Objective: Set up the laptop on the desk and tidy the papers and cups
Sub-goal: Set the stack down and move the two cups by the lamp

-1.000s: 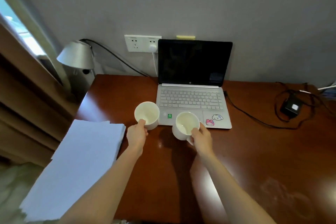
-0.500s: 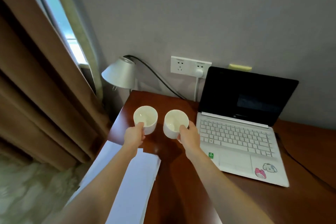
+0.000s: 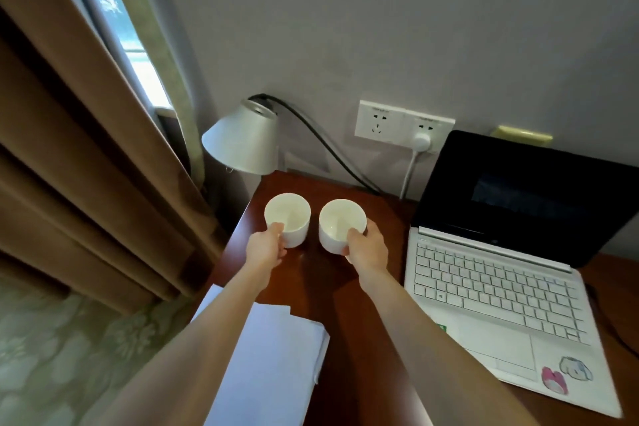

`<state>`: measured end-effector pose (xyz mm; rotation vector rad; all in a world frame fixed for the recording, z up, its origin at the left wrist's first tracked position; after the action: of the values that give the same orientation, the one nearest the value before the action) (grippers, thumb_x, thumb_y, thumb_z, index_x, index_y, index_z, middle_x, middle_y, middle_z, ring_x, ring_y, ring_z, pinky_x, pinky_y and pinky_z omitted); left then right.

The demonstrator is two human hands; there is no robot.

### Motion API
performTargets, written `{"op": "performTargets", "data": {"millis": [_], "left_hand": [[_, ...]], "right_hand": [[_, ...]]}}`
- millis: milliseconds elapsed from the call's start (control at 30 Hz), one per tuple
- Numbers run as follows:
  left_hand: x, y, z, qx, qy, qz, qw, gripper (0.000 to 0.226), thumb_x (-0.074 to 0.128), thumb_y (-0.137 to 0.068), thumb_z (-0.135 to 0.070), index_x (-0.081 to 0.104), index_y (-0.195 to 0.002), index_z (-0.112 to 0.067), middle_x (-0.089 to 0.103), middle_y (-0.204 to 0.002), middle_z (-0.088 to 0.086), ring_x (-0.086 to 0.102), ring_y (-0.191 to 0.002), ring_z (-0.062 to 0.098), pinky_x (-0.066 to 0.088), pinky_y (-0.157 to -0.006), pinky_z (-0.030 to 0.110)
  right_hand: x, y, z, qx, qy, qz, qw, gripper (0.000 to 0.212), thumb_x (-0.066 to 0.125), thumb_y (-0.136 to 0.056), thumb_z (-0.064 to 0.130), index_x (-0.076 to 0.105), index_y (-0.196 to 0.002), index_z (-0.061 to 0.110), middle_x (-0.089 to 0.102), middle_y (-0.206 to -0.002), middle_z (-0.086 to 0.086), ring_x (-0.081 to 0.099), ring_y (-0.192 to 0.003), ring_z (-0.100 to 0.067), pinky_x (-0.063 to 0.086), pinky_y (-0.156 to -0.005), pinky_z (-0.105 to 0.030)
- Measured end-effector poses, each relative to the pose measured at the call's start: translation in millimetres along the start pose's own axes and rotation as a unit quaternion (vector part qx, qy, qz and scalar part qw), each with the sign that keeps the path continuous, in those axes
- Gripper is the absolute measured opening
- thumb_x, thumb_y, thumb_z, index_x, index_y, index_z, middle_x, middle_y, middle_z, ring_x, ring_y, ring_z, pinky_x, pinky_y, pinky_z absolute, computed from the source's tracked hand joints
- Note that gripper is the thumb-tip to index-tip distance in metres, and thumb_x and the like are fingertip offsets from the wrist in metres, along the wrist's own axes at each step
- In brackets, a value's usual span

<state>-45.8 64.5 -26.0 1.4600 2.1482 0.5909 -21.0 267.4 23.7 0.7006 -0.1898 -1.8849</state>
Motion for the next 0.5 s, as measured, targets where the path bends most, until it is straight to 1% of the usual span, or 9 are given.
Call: {"op": "performTargets", "data": {"millis": [67, 167, 267, 367, 500], "left_hand": [[-0.6, -4.8, 0.7, 0.001, 0.004, -0.003, 1.000, 0.019, 0.055, -0.091, -0.035, 0.056, -0.083, -0.018, 0.058, -0.076, 0.007, 0.056, -0.068, 0.016, 0.048, -0.070, 0.027], [-2.2, -8.1, 0.1, 0.007, 0.003, -0.017, 1.000, 0.020, 0.057, -0.090, -0.033, 0.057, -0.080, -0.016, 0.058, -0.075, 0.007, 0.055, -0.067, 0.016, 0.049, -0.072, 0.027], [-3.6, -12.0, -1.9, 0.010, 0.003, -0.040, 0.999, 0.022, 0.059, -0.089, -0.035, 0.055, -0.076, -0.018, 0.059, -0.073, 0.004, 0.058, -0.068, 0.016, 0.051, -0.071, 0.027], [-2.4, -16.1, -1.6, 0.013, 0.005, -0.046, 0.999, 0.024, 0.060, -0.089, -0.038, 0.054, -0.074, -0.020, 0.061, -0.074, 0.004, 0.060, -0.070, 0.016, 0.050, -0.070, 0.027], [-2.8, -20.0, -2.1, 0.055, -0.034, -0.042, 0.997, 0.037, 0.054, -0.090, -0.049, 0.055, -0.071, -0.017, 0.061, -0.072, 0.003, 0.061, -0.071, 0.017, 0.046, -0.065, 0.023]], "right_hand": [[2.5, -3.6, 2.1, -0.002, -0.004, 0.002, 1.000, 0.050, 0.047, -0.091, 0.021, 0.041, -0.140, 0.025, 0.055, -0.129, -0.009, 0.054, -0.114, -0.030, 0.049, -0.096, -0.047], [6.4, -5.3, 2.3, 0.002, -0.009, 0.008, 1.000, 0.051, 0.047, -0.091, 0.021, 0.039, -0.141, 0.024, 0.054, -0.131, -0.008, 0.053, -0.116, -0.029, 0.049, -0.096, -0.045], [11.4, -4.9, -0.9, 0.000, -0.007, 0.012, 1.000, 0.051, 0.049, -0.092, 0.022, 0.038, -0.142, 0.024, 0.052, -0.133, -0.007, 0.051, -0.117, -0.028, 0.049, -0.094, -0.040], [14.7, -5.9, -1.4, -0.007, 0.001, 0.012, 1.000, 0.051, 0.050, -0.093, 0.024, 0.037, -0.142, 0.024, 0.051, -0.135, -0.007, 0.051, -0.119, -0.028, 0.048, -0.093, -0.038], [19.1, -8.2, -0.6, 0.002, -0.015, 0.027, 1.000, 0.054, 0.051, -0.092, 0.020, 0.034, -0.144, 0.025, 0.050, -0.136, -0.007, 0.050, -0.120, -0.028, 0.049, -0.096, -0.040]]}}
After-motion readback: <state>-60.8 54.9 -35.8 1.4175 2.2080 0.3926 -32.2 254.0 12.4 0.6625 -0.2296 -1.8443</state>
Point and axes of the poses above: each hand's wrist, its own y-axis away from the middle knuckle, its own x-axis out of the palm, z = x × y, the point moved 5 cm from there along -y, towards the middle knuckle
